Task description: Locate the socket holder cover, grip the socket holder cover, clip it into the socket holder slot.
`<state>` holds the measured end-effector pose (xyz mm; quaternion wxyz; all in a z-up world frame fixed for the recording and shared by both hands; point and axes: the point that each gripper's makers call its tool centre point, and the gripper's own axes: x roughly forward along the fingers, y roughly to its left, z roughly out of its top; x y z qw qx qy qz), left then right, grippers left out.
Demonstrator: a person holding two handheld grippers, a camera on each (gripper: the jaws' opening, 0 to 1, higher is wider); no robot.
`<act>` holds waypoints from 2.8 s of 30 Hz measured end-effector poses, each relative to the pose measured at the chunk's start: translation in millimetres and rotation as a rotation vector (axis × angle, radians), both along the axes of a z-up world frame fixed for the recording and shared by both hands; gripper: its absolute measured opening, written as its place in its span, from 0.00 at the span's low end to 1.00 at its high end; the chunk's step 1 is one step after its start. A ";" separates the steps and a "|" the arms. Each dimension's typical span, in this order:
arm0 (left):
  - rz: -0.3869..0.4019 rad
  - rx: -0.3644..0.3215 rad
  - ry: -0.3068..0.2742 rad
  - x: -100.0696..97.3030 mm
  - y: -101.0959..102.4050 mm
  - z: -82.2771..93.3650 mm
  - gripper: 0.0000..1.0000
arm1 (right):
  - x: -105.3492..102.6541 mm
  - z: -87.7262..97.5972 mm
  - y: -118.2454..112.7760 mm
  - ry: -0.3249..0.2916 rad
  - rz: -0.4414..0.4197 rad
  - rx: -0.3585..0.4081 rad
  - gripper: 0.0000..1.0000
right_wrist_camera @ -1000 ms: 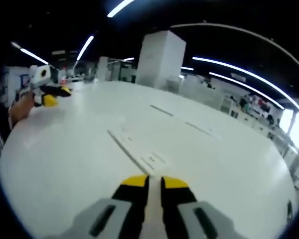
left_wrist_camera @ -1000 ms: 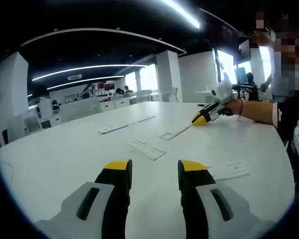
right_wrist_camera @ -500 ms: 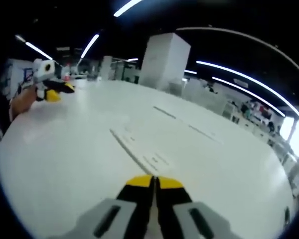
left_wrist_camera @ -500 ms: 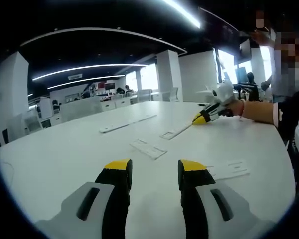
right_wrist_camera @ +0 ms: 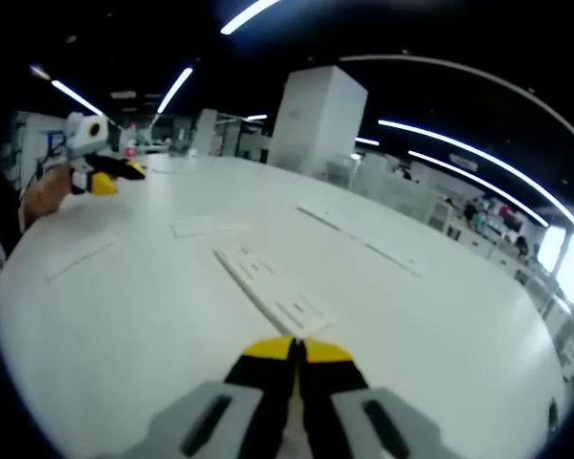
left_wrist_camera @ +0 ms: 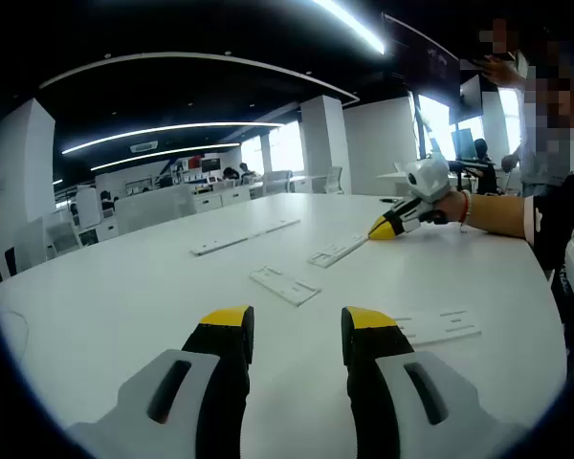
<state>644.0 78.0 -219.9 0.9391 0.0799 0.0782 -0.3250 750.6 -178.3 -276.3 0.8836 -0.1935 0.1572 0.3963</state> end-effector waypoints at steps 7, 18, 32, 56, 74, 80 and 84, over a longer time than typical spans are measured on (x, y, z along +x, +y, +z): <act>0.000 0.000 0.001 -0.8 0.7 -0.5 0.38 | -3.4 -0.8 3.8 -0.012 0.005 -0.001 0.05; 0.000 0.003 0.004 -1.3 0.0 -2.2 0.38 | -5.1 -1.3 5.6 -0.015 0.005 0.001 0.05; 0.002 0.003 0.003 -1.3 -1.4 -2.2 0.38 | -5.7 -1.2 7.4 -0.032 0.008 -0.006 0.05; 0.003 0.003 0.008 0.4 -1.4 -3.3 0.38 | -6.0 -0.9 12.8 -0.053 0.018 -0.008 0.05; 0.003 0.005 0.013 1.7 -1.1 -4.5 0.38 | -4.6 -0.7 14.7 -0.061 0.019 -0.005 0.05; 0.001 0.002 0.014 1.5 -1.4 -3.6 0.38 | -4.7 -0.2 14.5 -0.062 0.018 -0.006 0.05; 0.001 0.001 0.010 1.4 -1.5 -1.8 0.38 | -5.8 0.9 14.9 -0.063 0.018 -0.008 0.05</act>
